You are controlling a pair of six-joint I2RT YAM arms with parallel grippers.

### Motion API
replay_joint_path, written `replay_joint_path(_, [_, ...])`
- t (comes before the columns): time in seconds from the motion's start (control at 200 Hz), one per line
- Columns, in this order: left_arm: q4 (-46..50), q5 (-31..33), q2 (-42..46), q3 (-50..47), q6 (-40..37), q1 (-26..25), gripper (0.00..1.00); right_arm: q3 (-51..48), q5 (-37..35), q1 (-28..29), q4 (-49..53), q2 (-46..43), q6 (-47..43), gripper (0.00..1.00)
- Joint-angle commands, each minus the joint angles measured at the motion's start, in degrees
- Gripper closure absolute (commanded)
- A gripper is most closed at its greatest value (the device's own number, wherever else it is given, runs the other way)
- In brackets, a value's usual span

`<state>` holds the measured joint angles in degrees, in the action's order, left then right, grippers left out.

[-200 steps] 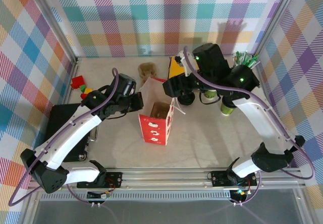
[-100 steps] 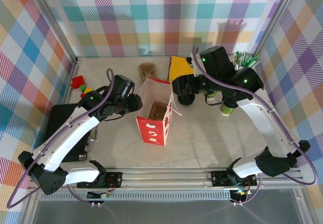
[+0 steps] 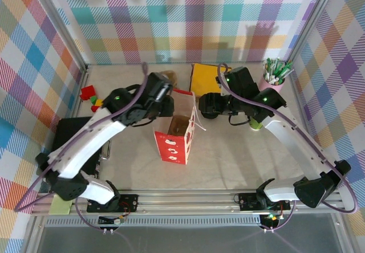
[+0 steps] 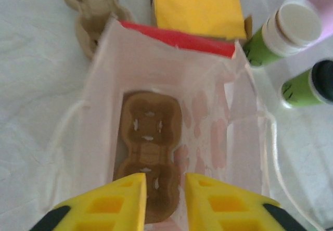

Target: Pack the takeout coffee

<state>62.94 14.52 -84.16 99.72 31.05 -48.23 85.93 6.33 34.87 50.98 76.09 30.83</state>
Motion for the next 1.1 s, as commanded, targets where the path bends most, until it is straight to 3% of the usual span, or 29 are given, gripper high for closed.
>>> replay_joint_path(0.0, [1.92,-3.64,-4.99,1.52,-1.76,-1.09,0.79,-2.00,4.08,-0.89,-6.42,-0.71,3.85,0.28])
replay_joint_path(0.24, [4.88,-7.00,-12.46,-0.42,-0.77,-1.05,0.89,-6.29,6.65,-1.47,-10.83,-0.08,6.32,0.30])
replay_joint_path(0.54, [0.47,-11.53,-13.38,-8.84,-0.12,0.21,0.94,-7.59,7.52,-1.56,-12.22,1.31,6.59,0.30])
replay_joint_path(1.095, [-6.33,-16.11,-15.39,-16.00,0.30,2.58,1.00,-9.46,7.56,-1.56,-13.01,2.21,6.35,0.32])
